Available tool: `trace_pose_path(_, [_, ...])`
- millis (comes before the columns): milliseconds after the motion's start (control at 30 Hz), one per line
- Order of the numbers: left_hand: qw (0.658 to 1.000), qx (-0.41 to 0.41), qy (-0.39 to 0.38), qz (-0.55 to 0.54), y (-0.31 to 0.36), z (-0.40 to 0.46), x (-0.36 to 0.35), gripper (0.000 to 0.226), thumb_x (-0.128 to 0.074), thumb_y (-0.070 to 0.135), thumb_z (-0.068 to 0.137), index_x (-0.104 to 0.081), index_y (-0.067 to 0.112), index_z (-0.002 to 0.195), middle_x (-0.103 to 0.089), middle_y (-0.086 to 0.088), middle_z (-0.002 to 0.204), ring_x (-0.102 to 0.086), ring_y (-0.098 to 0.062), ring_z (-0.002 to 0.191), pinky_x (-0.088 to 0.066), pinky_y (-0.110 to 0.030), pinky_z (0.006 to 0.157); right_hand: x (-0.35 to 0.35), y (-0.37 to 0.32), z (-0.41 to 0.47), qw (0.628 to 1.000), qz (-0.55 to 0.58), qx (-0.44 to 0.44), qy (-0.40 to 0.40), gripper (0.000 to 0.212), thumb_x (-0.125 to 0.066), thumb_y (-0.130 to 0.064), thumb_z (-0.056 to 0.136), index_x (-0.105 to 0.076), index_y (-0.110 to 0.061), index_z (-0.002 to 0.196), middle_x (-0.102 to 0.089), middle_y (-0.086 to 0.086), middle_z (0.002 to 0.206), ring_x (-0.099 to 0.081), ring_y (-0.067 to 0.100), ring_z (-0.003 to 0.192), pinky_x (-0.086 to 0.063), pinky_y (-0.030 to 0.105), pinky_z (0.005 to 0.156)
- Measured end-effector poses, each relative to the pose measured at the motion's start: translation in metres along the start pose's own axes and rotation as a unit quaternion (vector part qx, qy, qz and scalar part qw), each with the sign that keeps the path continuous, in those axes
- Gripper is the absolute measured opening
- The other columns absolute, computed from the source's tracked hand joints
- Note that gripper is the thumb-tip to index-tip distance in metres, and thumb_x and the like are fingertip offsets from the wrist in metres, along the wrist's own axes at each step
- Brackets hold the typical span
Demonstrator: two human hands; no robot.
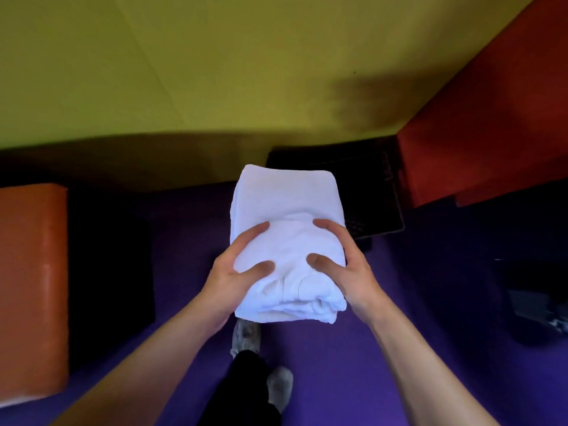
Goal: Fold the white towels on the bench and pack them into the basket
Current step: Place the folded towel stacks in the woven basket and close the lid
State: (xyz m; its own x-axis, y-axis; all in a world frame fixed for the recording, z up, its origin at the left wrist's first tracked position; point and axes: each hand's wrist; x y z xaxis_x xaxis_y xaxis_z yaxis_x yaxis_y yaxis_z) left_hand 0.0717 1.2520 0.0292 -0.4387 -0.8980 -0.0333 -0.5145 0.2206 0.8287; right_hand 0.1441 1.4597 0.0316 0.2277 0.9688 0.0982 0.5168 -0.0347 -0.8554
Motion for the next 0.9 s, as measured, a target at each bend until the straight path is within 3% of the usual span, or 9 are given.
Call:
trace_pose_path(200, [1.000, 0.010, -0.019, 0.020, -0.017, 0.083, -0.059, 0.056, -0.075, 0.011, 0.088, -0.063, 0.050, 0.126, -0.066, 0.012, 0.127, -0.061, -0.006, 0.119, -0.051, -0.028, 0.101, 0.063, 0.040, 0.064, 1.000, 0.016, -0.017, 0.021, 0.053, -0.071, -0.010, 0.089, -0.061, -0.045, 0.127, -0.065, -0.031, 0.120, -0.058, -0.013, 0.112, -0.048, 0.007, 0.083])
trace_pose_path(367, [0.999, 0.016, -0.017, 0.027, -0.042, 0.161, -0.114, 0.055, -0.075, 0.012, 0.086, -0.064, 0.050, 0.125, -0.065, 0.012, 0.129, -0.060, -0.007, 0.120, -0.050, -0.029, 0.102, 0.123, 0.084, 0.130, 0.999, 0.036, -0.022, 0.028, 0.050, -0.071, -0.008, 0.089, -0.063, -0.039, 0.129, -0.066, -0.012, 0.130, -0.060, 0.007, 0.123, -0.051, 0.026, 0.099])
trace_pose_path(533, [0.999, 0.032, -0.009, 0.005, -0.070, 0.242, -0.165, 0.052, -0.075, 0.016, 0.085, -0.065, 0.053, 0.121, -0.062, 0.013, 0.129, -0.059, -0.005, 0.118, -0.050, -0.023, 0.097, 0.183, 0.117, 0.207, 0.999, 0.028, -0.030, 0.009, 0.047, -0.070, -0.009, 0.090, -0.065, -0.036, 0.127, -0.068, -0.001, 0.128, -0.065, 0.012, 0.116, -0.054, 0.021, 0.086])
trace_pose_path(700, [0.998, 0.061, 0.004, -0.027, -0.124, 0.331, -0.218, 0.049, -0.075, 0.021, 0.085, -0.065, 0.058, 0.116, -0.064, 0.010, 0.126, -0.064, -0.009, 0.113, -0.054, -0.030, 0.097, 0.237, 0.171, 0.291, 0.999, -0.029, -0.030, -0.009, 0.046, -0.074, -0.016, 0.087, -0.066, -0.041, 0.124, -0.067, -0.001, 0.129, -0.064, 0.014, 0.120, -0.054, 0.034, 0.101])
trace_pose_path(833, [0.998, 0.055, 0.017, -0.035, -0.173, 0.366, -0.242, 0.052, -0.076, 0.025, 0.079, -0.064, 0.059, 0.116, -0.064, 0.006, 0.129, -0.064, -0.014, 0.116, -0.053, -0.037, 0.101, 0.254, 0.212, 0.321, 0.999, -0.052, -0.015, -0.004, 0.044, -0.074, -0.013, 0.086, -0.068, -0.040, 0.121, -0.069, -0.005, 0.123, -0.066, 0.012, 0.115, -0.055, 0.022, 0.091])
trace_pose_path(900, [0.999, 0.036, 0.026, -0.028, -0.192, 0.383, -0.248, 0.053, -0.077, 0.026, 0.077, -0.064, 0.059, 0.116, -0.064, 0.006, 0.129, -0.063, -0.013, 0.117, -0.053, -0.036, 0.102, 0.260, 0.229, 0.336, 0.998, -0.069, -0.002, 0.000, 0.046, -0.075, -0.012, 0.085, -0.068, -0.040, 0.121, -0.068, -0.003, 0.124, -0.066, 0.015, 0.115, -0.056, 0.029, 0.094])
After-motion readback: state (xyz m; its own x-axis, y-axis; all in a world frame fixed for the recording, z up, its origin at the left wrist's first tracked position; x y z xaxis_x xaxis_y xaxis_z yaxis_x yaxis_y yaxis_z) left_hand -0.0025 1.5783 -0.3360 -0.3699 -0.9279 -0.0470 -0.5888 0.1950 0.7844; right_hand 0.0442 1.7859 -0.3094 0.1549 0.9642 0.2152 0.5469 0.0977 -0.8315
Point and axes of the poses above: each hand's wrist, its own z-axis towards the middle knuckle, its own x-axis out of the back of the hand, y = z × x
